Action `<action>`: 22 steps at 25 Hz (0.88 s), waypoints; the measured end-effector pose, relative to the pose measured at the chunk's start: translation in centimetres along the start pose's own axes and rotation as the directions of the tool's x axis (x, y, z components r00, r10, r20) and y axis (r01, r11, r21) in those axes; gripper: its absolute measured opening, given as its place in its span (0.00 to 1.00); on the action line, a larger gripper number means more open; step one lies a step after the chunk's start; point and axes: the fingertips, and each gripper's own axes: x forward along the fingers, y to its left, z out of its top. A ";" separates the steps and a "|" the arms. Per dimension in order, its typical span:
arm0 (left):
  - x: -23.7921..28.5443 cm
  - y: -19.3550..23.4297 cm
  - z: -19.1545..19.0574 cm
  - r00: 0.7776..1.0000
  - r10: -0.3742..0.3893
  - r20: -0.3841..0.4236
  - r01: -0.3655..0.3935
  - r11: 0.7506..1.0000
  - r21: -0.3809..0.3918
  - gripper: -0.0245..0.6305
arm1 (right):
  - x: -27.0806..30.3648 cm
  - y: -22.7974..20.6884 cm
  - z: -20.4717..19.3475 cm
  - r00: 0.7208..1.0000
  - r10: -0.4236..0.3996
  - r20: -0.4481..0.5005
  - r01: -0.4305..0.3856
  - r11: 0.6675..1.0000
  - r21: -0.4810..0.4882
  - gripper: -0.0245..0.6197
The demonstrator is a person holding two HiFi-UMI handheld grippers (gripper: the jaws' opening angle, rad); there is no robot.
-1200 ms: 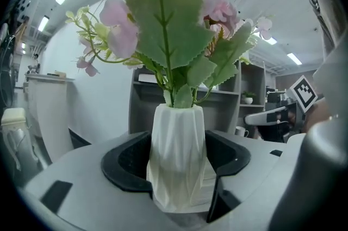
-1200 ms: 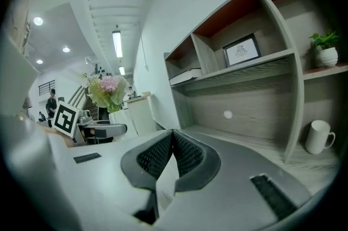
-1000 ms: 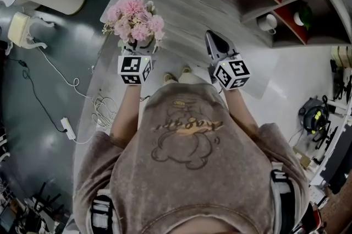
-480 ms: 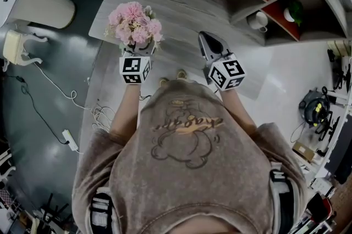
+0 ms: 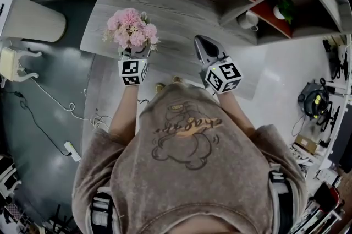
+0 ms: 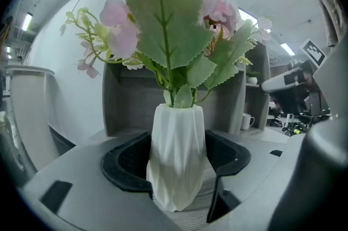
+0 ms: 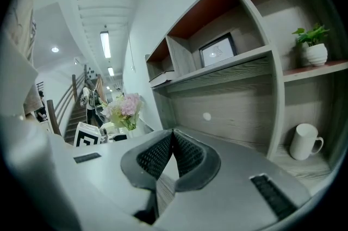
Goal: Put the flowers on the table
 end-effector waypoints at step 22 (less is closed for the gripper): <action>1.5 -0.6 0.1 1.000 0.000 0.017 0.000 1.000 0.017 0.52 | -0.5 -1.8 -0.7 1.000 -0.027 -0.014 0.027 0.999 0.018 0.03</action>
